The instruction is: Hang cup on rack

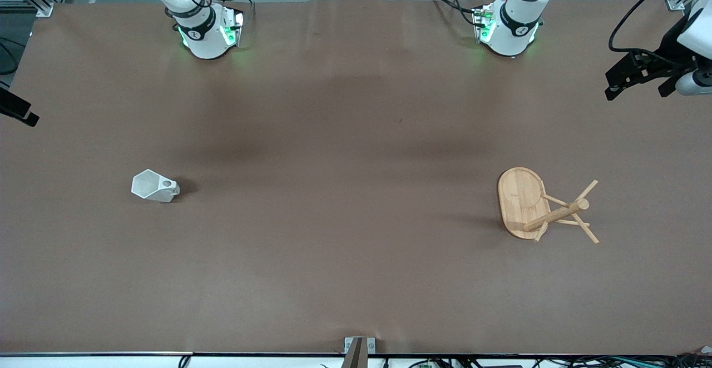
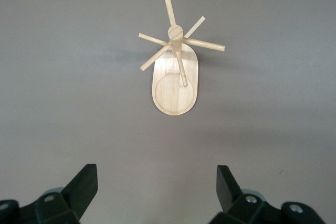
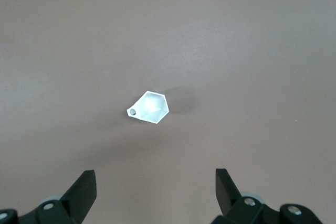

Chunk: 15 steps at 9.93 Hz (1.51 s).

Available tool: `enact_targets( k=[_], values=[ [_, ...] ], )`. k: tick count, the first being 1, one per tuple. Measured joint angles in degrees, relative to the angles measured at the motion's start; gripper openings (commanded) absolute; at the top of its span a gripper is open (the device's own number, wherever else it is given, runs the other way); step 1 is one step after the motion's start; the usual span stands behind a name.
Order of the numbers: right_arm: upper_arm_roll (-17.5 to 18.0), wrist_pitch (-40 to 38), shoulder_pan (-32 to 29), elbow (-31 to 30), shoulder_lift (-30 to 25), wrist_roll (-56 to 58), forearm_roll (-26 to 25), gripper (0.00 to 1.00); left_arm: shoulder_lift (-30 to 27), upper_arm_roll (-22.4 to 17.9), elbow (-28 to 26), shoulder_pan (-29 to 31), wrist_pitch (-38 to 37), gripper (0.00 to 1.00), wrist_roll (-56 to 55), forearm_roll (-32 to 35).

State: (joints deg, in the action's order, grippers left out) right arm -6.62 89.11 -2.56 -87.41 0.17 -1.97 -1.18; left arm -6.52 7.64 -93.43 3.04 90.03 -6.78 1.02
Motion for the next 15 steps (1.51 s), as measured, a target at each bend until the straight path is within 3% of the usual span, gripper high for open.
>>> enact_targets(
  k=[10,12,15],
  values=[
    [-0.14,0.83,-0.01,-2.45,0.37,3.16,0.00,1.00,0.86,0.09,0.06,0.00,0.00,1.00,0.40,0.00],
    [-0.20,8.27,-0.10,-10.08,1.79,7.62,0.00,1.00,0.88,0.09,0.09,0.02,-0.01,1.00,0.46,0.00],
    [-0.27,28.18,-1.26,-24.54,6.52,11.03,1.05,1.00,0.92,0.08,0.14,0.06,-0.01,1.00,0.50,0.00]
  ],
)
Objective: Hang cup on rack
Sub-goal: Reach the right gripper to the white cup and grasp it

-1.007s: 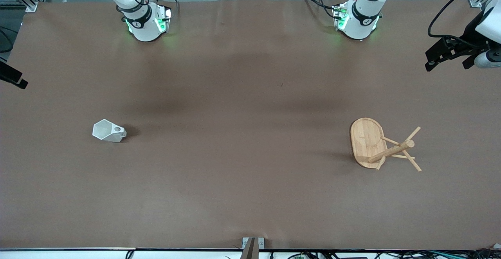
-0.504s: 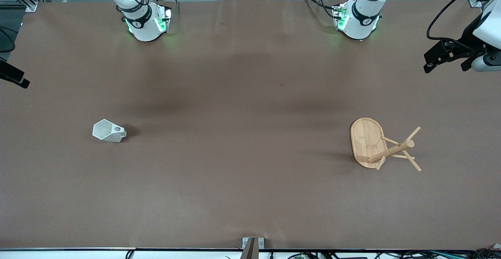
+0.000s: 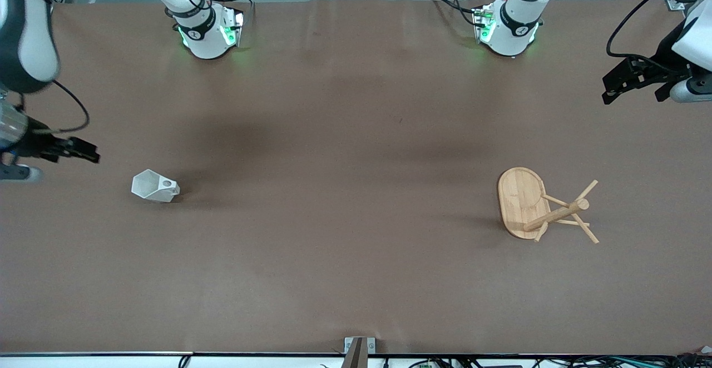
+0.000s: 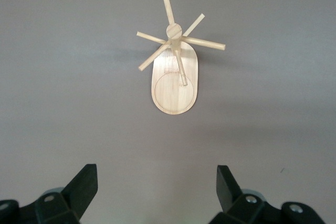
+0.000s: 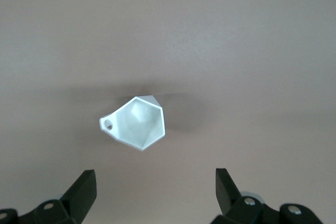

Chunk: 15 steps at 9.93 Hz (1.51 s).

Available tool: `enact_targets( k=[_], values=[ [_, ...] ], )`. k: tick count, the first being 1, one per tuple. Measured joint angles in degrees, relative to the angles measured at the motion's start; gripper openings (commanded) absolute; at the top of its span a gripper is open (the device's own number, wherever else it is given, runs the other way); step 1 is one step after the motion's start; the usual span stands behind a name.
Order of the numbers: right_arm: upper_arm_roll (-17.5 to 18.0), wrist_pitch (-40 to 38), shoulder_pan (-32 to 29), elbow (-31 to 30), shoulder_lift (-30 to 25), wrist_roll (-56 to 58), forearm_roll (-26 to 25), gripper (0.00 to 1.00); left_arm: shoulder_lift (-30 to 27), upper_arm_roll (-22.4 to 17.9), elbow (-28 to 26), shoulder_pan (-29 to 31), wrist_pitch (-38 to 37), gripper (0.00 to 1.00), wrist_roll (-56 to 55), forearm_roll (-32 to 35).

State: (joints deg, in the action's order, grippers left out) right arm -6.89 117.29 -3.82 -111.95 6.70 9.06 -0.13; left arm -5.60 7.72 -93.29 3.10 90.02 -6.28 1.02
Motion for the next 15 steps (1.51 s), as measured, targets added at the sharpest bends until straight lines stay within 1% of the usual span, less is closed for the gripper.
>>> enact_targets(
  k=[2,4,5,6,8,10,11,12,13,15],
  values=[
    [0.09,12.84,-0.02,-7.92,3.29,2.14,0.08,1.00,0.04,-0.01,0.01,0.04,-0.01,1.00,0.00,0.00],
    [0.11,22.72,-0.03,-12.67,7.02,4.81,0.09,1.00,0.06,0.00,0.02,0.04,-0.02,1.00,0.01,0.00],
    [0.13,25.70,-0.03,-13.70,8.42,5.44,0.09,0.92,0.06,-0.01,0.02,0.05,-0.06,1.00,0.55,0.00],
    [0.13,27.52,-0.03,-14.00,9.64,5.89,0.09,0.82,0.07,-0.02,0.02,0.06,-0.08,1.00,1.90,0.00],
    [0.25,30.09,-0.03,-14.01,11.58,6.08,0.09,0.55,0.08,-0.23,0.02,0.21,-0.09,1.00,4.18,0.00],
    [0.26,30.73,-0.04,-13.99,12.70,6.09,0.09,0.29,0.12,-0.29,0.02,0.21,-0.09,1.00,4.58,0.00],
    [0.26,30.85,-0.05,-13.93,13.06,6.09,0.12,0.13,0.20,-0.29,0.02,0.21,-0.09,1.00,4.66,0.00],
    [0.25,30.99,-0.08,-13.83,13.33,6.09,0.13,0.03,0.31,-0.29,0.02,0.21,-0.09,1.00,4.69,0.00],
    [0.25,30.98,-0.08,-13.71,13.40,6.09,0.15,0.01,0.40,-0.30,0.02,0.21,-0.09,1.00,4.69,0.00],
    [0.40,28.90,-0.08,-12.56,13.16,6.10,0.50,0.01,0.47,-0.29,0.02,0.21,-0.09,1.00,4.70,0.00]
  ],
)
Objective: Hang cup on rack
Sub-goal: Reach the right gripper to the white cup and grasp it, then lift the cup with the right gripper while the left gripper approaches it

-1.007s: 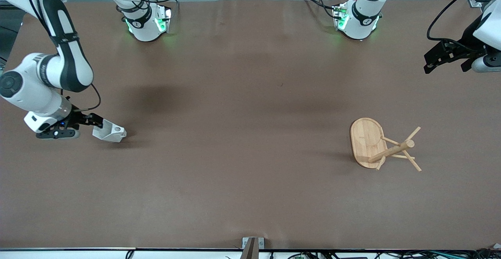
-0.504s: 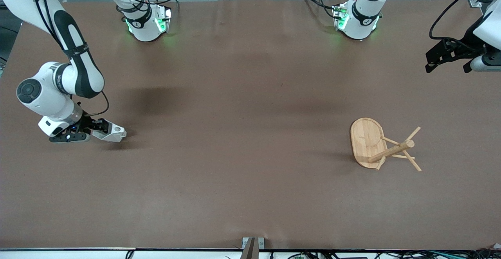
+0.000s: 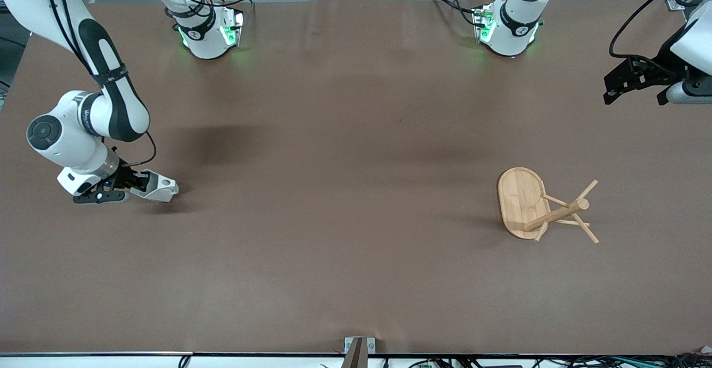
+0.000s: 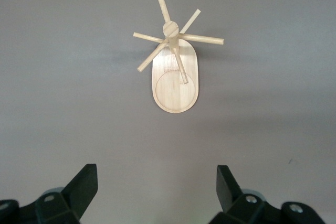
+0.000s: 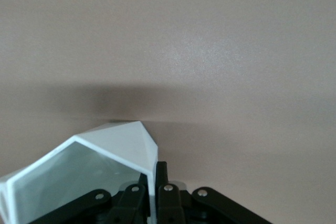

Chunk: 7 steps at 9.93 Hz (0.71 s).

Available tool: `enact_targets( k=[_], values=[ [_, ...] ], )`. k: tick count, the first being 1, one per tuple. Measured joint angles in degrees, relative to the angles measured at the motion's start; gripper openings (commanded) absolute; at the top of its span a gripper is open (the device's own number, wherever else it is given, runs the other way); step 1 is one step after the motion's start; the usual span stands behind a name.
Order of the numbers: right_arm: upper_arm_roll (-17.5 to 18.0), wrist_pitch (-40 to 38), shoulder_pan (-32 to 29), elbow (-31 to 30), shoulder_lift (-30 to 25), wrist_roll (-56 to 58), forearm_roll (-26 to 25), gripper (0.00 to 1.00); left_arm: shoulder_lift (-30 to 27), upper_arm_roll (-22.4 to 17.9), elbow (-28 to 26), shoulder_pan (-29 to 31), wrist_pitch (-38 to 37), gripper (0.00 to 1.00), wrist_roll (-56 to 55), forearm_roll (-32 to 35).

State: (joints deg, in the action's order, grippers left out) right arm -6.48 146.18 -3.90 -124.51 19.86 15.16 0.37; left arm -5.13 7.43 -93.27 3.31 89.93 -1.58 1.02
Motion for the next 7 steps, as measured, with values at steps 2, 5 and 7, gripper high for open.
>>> enact_targets(
  k=[2,5,7],
  values=[
    [0.26,-10.02,0.09,4.84,0.13,0.80,-0.02,0.02,0.01,0.00,0.00,0.00,0.00,1.00,0.00,0.00],
    [2.51,-29.33,2.42,18.94,-0.05,2.16,0.96,0.01,0.49,0.04,0.49,-0.07,0.01,1.00,0.02,0.00],
    [6.30,-34.44,3.85,21.90,-0.02,1.92,13.60,0.01,1.79,0.51,1.78,-0.48,0.02,1.00,0.03,0.00]
  ],
)
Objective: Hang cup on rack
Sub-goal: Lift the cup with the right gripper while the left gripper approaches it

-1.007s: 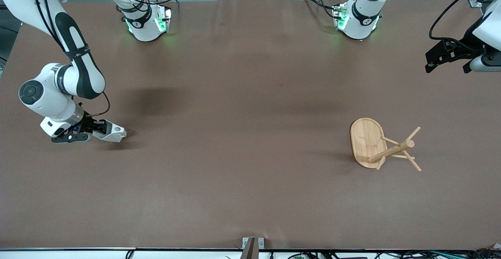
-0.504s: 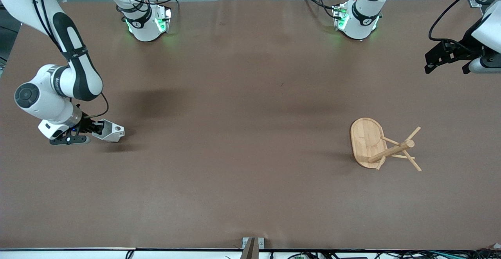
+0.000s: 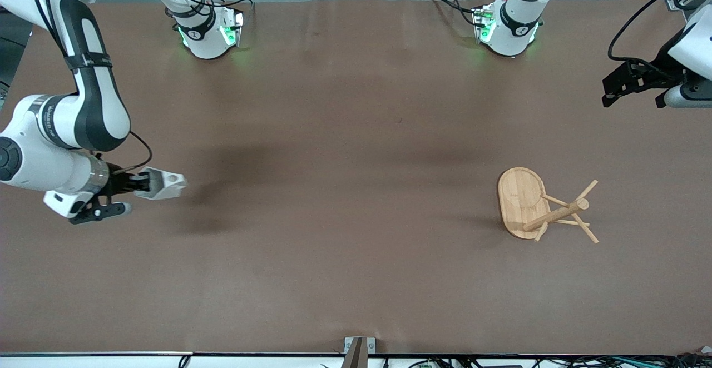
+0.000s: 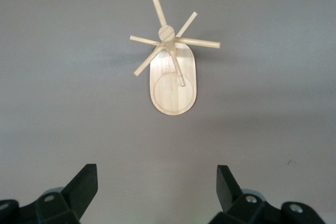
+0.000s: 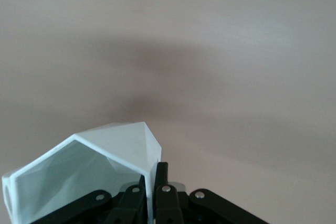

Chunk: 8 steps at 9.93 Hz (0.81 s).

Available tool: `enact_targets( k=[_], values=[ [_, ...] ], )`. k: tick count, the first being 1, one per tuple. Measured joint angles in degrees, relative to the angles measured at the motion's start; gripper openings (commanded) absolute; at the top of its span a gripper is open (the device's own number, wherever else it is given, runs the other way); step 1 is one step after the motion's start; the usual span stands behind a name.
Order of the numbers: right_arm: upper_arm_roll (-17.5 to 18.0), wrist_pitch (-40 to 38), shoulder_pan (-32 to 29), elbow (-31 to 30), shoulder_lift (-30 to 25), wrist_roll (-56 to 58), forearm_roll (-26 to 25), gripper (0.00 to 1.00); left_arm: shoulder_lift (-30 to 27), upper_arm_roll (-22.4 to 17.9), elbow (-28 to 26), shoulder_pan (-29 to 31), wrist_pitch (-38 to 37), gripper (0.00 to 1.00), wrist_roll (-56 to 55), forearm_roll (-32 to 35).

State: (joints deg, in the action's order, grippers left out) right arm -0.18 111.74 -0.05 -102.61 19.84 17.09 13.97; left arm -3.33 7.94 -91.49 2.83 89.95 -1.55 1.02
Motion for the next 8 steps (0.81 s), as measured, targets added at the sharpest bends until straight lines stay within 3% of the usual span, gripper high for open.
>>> enact_targets(
  k=[2,5,7,8],
  values=[
    [2.42,-4.04,1.88,0.01,0.23,0.03,17.51,0.01,0.73,2.15,1.31,-0.53,-0.21,1.00,0.03,-0.42],
    [4.15,-5.72,9.44,-0.15,0.86,-0.46,41.25,0.01,0.71,8.47,3.16,-0.80,-4.69,1.00,2.23,-10.58],
    [4.34,-5.28,16.66,-0.11,2.19,-0.59,55.35,0.01,1.11,16.79,3.14,-1.09,-2.20,1.00,4.28,-13.66],
    [4.40,-4.99,19.10,-0.09,2.43,-0.66,59.76,0.01,1.98,21.64,3.09,-1.35,0.97,1.00,4.80,-14.08]
  ],
)
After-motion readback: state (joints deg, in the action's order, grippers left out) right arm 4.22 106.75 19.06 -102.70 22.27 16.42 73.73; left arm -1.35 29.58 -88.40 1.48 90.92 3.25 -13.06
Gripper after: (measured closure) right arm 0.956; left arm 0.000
